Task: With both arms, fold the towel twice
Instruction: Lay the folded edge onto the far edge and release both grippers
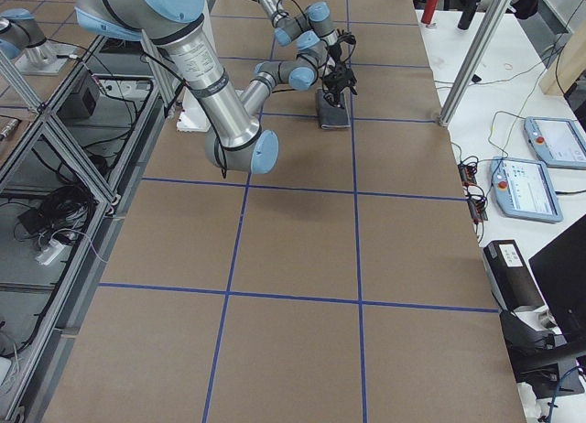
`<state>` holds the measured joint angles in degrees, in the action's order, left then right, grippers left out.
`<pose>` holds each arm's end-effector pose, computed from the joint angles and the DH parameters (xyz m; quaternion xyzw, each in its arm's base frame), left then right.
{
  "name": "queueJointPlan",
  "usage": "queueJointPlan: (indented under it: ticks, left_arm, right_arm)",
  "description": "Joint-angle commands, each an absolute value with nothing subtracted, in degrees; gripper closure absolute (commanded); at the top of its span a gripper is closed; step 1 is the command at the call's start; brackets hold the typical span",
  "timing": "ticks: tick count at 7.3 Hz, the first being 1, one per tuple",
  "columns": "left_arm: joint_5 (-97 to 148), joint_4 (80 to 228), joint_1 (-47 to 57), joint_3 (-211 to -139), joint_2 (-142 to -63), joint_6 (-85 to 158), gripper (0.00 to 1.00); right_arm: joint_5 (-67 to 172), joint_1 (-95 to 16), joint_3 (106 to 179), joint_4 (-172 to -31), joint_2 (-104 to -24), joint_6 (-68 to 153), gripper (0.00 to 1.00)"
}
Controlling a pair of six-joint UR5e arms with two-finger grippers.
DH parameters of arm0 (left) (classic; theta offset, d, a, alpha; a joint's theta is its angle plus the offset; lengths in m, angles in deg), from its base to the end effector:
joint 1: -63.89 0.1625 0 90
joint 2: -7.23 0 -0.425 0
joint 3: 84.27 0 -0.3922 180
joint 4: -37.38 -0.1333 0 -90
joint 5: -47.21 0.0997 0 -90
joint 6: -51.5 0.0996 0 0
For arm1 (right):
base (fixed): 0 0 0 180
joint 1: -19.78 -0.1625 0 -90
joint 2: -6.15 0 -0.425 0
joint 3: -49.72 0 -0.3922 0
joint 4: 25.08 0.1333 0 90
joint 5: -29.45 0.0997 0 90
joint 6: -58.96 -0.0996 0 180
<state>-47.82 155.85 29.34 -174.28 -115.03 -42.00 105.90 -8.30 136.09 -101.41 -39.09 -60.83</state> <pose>0.5008 -0.4960 0.2740 0.0987 0.4968 -0.2600 0.8221 -0.5715 -0.4824 0.1806 0.0979 -0.4585 0.4741 0.7453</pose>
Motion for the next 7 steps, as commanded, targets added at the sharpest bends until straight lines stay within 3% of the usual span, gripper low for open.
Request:
queueJointPlan:
  ticks: [1, 3, 5, 7]
  left_arm:
    - [-52.4, 155.8, 29.0, -175.3, -114.8, -39.8, 0.00]
    - [-51.6, 155.9, 28.9, -179.6, -114.2, -36.3, 0.00]
    - [-45.8, 156.6, 29.6, -180.1, -114.3, -36.0, 0.00]
    - [-45.9, 162.8, 30.1, -180.1, -109.4, -36.6, 0.00]
  right_arm:
    - [109.7, -8.6, 138.8, -101.8, -40.5, -54.6, 0.00]
    - [111.8, -9.7, 145.8, -102.2, -46.0, -42.9, 0.00]
    - [115.5, -12.3, 148.8, -102.1, -50.6, -34.0, 0.00]
    - [118.8, -14.7, 149.6, -102.1, -52.7, -26.8, 0.00]
